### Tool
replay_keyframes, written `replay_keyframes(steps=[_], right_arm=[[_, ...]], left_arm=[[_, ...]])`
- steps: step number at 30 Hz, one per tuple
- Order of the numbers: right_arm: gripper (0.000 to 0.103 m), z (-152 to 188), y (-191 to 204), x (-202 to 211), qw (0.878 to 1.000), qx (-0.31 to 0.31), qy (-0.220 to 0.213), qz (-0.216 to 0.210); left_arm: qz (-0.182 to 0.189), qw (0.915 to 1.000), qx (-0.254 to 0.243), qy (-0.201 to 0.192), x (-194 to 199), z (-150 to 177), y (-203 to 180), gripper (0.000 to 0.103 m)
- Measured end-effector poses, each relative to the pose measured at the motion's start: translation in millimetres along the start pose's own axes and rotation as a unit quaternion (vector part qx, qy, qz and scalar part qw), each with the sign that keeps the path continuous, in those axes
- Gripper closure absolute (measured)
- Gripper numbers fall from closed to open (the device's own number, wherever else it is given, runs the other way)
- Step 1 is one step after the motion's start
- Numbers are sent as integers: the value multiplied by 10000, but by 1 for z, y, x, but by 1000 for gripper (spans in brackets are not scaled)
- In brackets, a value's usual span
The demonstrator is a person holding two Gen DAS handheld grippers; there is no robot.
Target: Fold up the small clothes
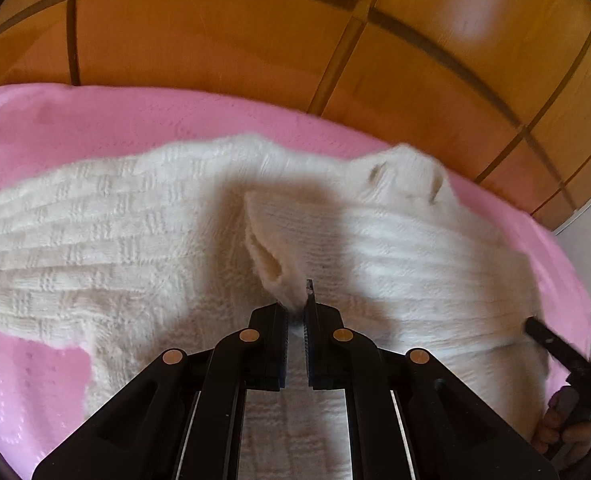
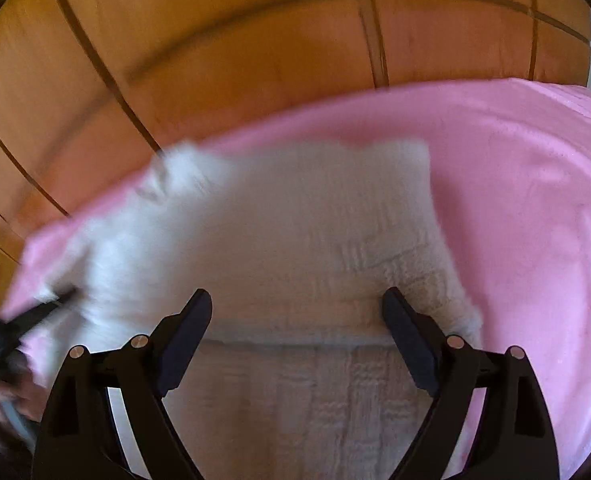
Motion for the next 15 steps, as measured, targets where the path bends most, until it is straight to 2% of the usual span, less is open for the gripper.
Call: replay_keyframes(steps=[3, 4, 5, 7, 10, 13, 15], right_arm=[[14, 4, 9, 0, 9991, 247, -75, 328], [14, 3, 9, 1, 9991, 236, -77, 357], [14, 3, 10, 3, 9990, 230, -90, 383], [13, 3, 15, 16, 9986, 217, -203, 448], [9, 9, 26, 37, 9985, 182, -416, 303], [8, 31, 47, 49, 9988, 319, -370, 45], [7, 48, 63, 47, 9982, 546, -264, 22]], left_arm=[[-142, 9999, -36, -61, -6, 7, 3, 92], [-207, 9998, 4, -78, -4, 8, 4, 84], [-234, 9997, 64, -74, -1, 9, 6, 71], [-187, 9992, 331, -139, 11, 10, 16, 54], [-133, 9971, 700, -267, 34, 17, 44, 51], [-14, 9930, 1149, -283, 53, 31, 82, 51], [-119, 9883, 1496, -266, 65, 41, 111, 51]])
Point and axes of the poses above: each gripper's, at about its wrist camera, not at the fingertips, and x roughly against the way its jaws point, y to its left, z to its underside, the point moved 3 cm from there along -x, roughly the way its jaws point, and after that the axes turned 8 degrees about -z, right-handed, at the moved point
